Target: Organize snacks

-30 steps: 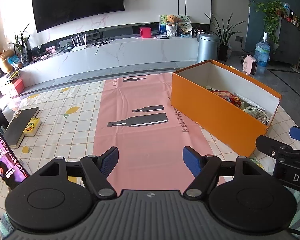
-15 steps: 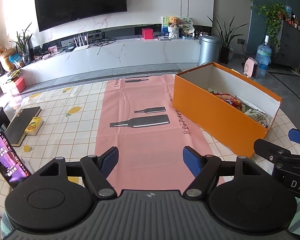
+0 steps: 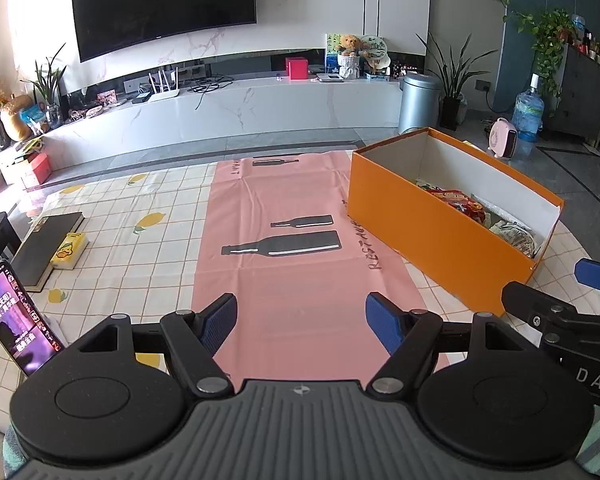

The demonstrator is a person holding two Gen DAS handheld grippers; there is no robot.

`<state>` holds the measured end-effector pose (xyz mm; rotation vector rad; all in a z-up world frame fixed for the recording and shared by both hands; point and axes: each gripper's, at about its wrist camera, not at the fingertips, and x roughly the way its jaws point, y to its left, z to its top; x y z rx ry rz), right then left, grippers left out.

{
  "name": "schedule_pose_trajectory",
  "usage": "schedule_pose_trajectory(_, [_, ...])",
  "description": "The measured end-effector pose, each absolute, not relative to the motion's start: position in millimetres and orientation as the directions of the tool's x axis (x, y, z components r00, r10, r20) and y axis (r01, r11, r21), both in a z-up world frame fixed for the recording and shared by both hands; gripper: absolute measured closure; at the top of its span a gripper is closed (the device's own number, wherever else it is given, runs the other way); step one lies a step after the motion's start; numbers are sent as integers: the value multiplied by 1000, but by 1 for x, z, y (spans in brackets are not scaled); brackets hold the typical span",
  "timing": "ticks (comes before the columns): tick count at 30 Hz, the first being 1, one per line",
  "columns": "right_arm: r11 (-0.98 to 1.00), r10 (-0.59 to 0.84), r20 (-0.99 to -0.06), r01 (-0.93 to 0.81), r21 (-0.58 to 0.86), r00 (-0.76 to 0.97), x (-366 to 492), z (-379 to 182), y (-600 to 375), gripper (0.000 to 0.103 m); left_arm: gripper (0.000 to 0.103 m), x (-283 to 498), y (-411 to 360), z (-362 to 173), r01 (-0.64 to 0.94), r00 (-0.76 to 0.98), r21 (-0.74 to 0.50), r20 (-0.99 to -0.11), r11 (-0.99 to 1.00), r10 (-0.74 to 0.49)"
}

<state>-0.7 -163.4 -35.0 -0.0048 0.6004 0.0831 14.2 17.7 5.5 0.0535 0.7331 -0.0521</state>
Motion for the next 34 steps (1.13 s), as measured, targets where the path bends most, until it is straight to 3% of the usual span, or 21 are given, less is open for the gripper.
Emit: schedule_pose_trajectory(34, [993,108,-574,-121,15,812,1,-34,-150,21,17,8,25,16,55,751,31,-660,998,-21])
